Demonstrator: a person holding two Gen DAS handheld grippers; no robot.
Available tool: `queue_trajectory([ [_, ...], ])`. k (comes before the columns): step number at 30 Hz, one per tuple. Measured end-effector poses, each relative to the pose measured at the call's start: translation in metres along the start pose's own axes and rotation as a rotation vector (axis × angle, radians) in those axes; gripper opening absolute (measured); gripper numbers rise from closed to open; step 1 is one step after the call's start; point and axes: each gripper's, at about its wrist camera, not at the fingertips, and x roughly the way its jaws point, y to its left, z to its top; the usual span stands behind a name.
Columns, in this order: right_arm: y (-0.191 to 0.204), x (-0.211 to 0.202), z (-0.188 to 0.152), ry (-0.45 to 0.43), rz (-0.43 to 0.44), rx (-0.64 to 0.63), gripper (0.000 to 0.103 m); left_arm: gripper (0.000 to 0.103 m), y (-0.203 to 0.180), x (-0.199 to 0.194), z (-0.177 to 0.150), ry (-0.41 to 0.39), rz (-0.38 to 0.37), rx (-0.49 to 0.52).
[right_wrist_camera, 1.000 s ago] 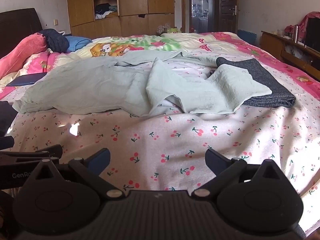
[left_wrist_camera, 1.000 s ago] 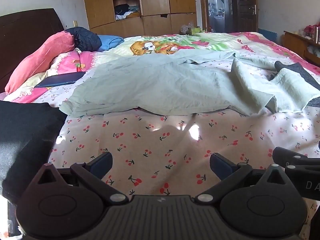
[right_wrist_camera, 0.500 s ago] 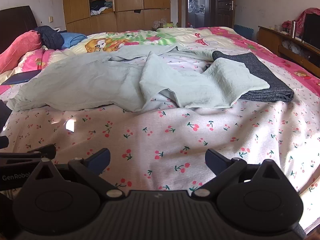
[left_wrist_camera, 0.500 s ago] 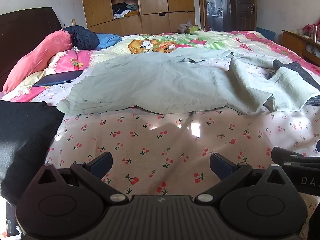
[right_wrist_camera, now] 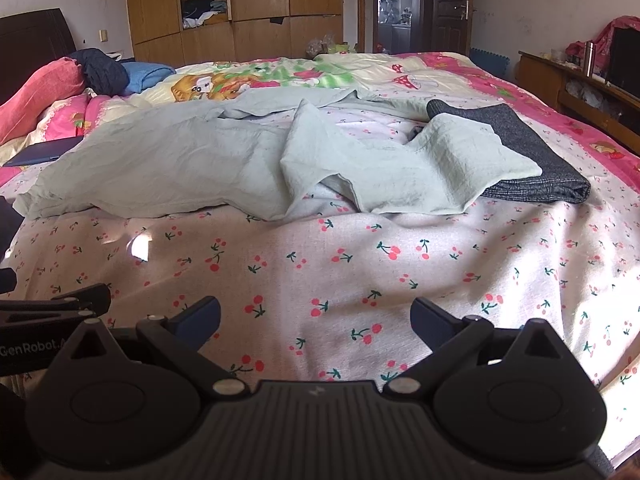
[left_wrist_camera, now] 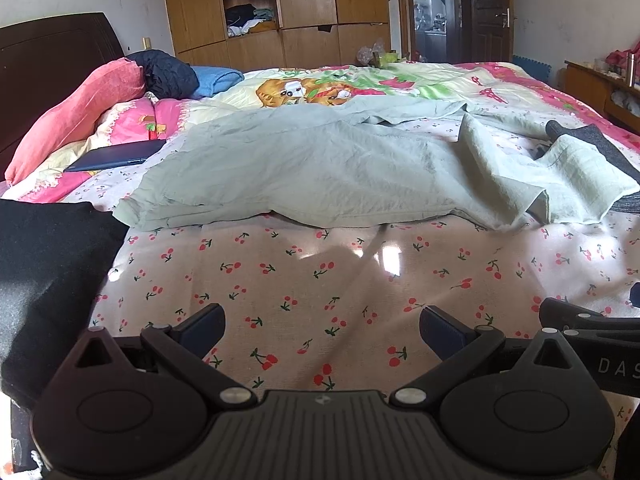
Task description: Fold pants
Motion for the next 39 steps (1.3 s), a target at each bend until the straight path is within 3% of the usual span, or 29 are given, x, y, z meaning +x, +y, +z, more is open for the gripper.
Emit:
queue_trajectory([
  [39, 0.0010, 0.0019, -0.0018, 0.004, 0.012, -0.005, 0.098, 0.103, -0.0002, -0.0002, -0.0010, -0.001, 0.006, 0.004],
])
